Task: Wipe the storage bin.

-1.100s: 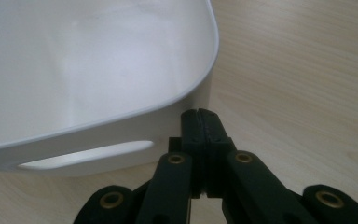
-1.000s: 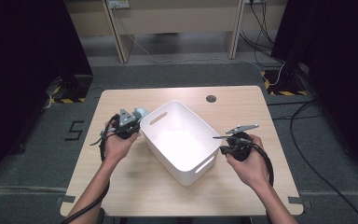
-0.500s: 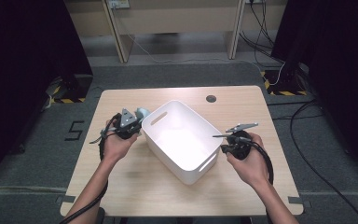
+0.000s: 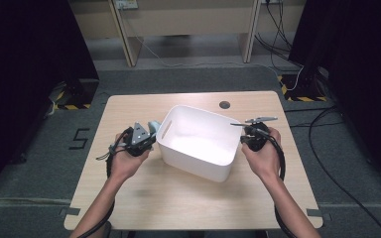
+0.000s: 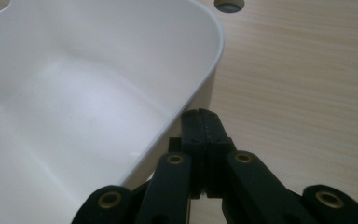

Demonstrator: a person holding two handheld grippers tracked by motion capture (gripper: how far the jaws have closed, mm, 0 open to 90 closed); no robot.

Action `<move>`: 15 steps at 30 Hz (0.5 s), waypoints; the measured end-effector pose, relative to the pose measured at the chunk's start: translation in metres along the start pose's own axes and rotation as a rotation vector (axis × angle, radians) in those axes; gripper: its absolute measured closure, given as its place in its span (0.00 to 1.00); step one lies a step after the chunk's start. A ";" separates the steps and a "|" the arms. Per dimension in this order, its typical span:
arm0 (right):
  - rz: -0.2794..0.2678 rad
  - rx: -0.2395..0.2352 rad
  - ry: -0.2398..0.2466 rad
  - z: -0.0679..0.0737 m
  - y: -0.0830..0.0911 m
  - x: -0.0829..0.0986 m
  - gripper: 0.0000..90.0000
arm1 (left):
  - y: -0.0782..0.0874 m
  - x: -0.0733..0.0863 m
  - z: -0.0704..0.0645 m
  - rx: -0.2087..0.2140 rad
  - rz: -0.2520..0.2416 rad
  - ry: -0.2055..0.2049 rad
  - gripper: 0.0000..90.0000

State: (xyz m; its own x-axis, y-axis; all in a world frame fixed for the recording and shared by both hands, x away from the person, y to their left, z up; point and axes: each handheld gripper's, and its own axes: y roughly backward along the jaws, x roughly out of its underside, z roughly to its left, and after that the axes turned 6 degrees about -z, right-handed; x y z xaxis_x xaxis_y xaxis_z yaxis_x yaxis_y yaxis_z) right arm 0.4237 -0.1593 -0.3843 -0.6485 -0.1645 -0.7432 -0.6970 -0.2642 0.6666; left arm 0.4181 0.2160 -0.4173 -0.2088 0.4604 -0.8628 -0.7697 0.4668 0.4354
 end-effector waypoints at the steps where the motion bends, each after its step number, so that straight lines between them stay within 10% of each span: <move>1: -0.004 0.002 0.002 0.001 -0.001 -0.001 1.00 | 0.002 0.000 -0.004 0.003 0.002 -0.005 0.91; 15: -0.034 -0.013 -0.006 -0.001 -0.018 -0.012 0.96 | 0.027 0.009 -0.027 -0.034 0.010 0.008 0.91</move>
State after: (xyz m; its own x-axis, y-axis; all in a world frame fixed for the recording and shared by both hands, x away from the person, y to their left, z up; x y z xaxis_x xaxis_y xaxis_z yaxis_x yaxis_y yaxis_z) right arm 0.4442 -0.1537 -0.3873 -0.6265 -0.1493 -0.7650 -0.7148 -0.2814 0.6402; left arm 0.3793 0.2124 -0.4208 -0.2213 0.4594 -0.8602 -0.7878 0.4357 0.4354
